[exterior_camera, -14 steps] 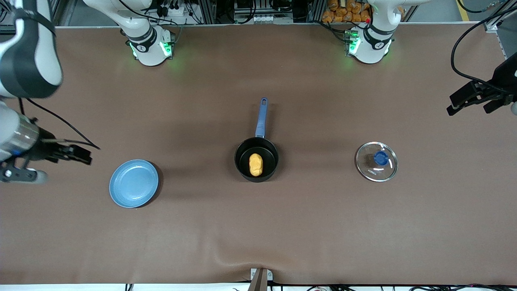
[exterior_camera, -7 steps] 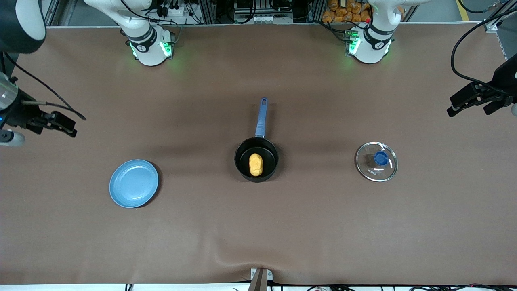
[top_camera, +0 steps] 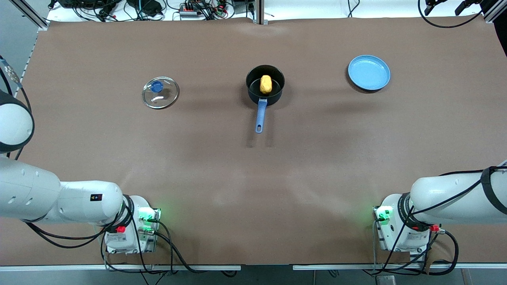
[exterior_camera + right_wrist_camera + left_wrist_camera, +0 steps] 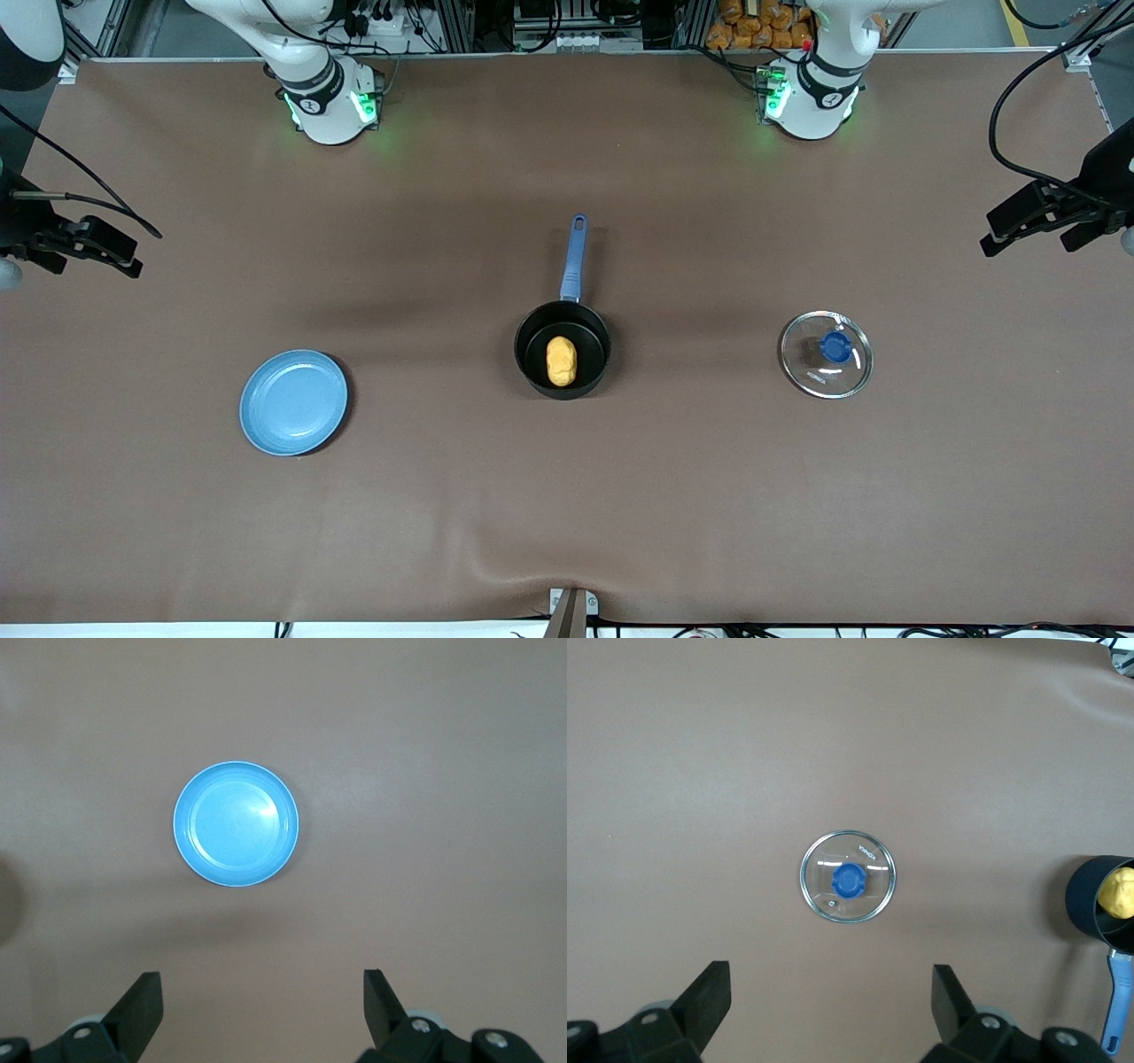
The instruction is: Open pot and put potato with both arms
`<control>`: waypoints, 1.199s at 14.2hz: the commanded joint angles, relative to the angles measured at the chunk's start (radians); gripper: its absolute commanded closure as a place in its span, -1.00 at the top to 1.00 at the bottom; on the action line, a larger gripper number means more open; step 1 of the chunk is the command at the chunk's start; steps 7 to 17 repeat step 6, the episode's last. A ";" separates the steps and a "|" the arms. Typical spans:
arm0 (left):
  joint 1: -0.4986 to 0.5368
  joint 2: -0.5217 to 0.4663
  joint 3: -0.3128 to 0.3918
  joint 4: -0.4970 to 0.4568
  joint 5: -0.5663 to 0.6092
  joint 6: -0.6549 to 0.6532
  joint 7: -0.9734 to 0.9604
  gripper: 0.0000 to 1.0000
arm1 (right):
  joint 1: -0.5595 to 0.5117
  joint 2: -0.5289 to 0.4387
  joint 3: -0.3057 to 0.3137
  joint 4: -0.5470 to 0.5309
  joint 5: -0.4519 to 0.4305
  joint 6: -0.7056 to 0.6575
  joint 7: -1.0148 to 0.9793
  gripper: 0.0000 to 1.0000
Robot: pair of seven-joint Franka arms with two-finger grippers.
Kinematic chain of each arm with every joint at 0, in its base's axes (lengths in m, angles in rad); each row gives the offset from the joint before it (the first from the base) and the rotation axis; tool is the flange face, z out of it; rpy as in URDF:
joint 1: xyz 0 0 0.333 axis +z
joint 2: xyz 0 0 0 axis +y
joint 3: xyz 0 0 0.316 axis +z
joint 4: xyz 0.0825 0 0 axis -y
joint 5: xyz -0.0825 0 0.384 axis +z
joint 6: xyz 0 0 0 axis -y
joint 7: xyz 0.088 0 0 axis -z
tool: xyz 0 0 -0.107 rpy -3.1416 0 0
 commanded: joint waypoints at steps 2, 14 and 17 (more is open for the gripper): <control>0.013 -0.013 -0.014 -0.008 0.020 0.008 -0.002 1.00 | -0.019 -0.039 0.017 -0.041 0.019 0.009 -0.017 1.00; 0.013 -0.013 -0.014 -0.006 0.021 0.008 -0.002 1.00 | -0.019 -0.040 0.017 -0.041 0.019 0.006 -0.017 1.00; 0.013 -0.013 -0.014 -0.006 0.021 0.008 -0.002 1.00 | -0.019 -0.040 0.017 -0.041 0.019 0.006 -0.017 1.00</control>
